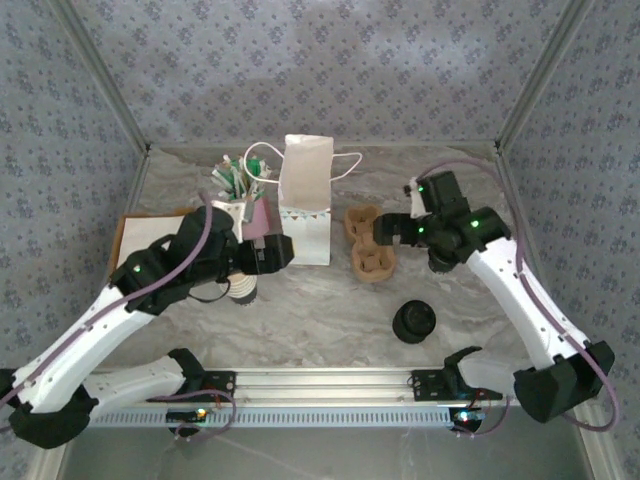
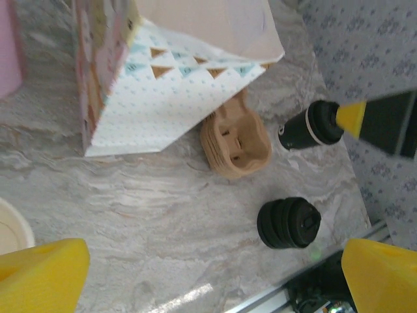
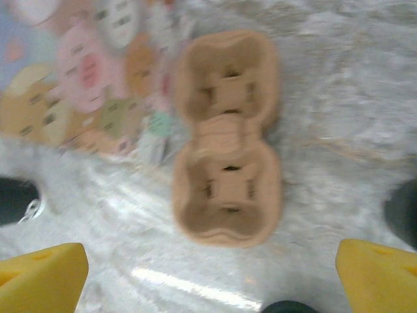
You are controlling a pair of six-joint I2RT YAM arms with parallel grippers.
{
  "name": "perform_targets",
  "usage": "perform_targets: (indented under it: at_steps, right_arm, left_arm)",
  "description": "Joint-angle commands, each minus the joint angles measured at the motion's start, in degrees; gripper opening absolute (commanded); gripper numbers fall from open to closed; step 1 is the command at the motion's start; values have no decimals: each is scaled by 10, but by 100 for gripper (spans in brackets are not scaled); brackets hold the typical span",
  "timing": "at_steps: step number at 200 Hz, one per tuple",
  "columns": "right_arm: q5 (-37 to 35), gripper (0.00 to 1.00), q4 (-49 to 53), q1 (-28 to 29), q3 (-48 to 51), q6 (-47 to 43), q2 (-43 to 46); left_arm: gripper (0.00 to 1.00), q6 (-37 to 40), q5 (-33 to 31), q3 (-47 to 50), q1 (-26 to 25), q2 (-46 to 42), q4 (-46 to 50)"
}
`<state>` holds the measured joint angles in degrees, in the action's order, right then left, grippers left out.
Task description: Pack the takeout coffee
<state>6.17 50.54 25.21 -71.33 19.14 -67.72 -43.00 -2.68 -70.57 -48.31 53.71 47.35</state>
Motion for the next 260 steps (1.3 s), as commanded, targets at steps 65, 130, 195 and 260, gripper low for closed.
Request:
perform_targets:
  at_steps: [65,130,195,260]
  right_arm:
    - [-119,100,-8,99,92,91,51]
    - [-10,100,-66,-24,113,74,92]
    - [138,94,-151,-96,159,19,53]
    - [-14,81,-99,8,76,-19,-97]
  left_arm:
    - [99,-3,-6,51,5,-77,-29]
    - [73,-42,-33,116,-73,12,-135]
    - [43,-87,-83,146,-126,165,-288]
    - [41,-86,-86,116,-126,295,-352]
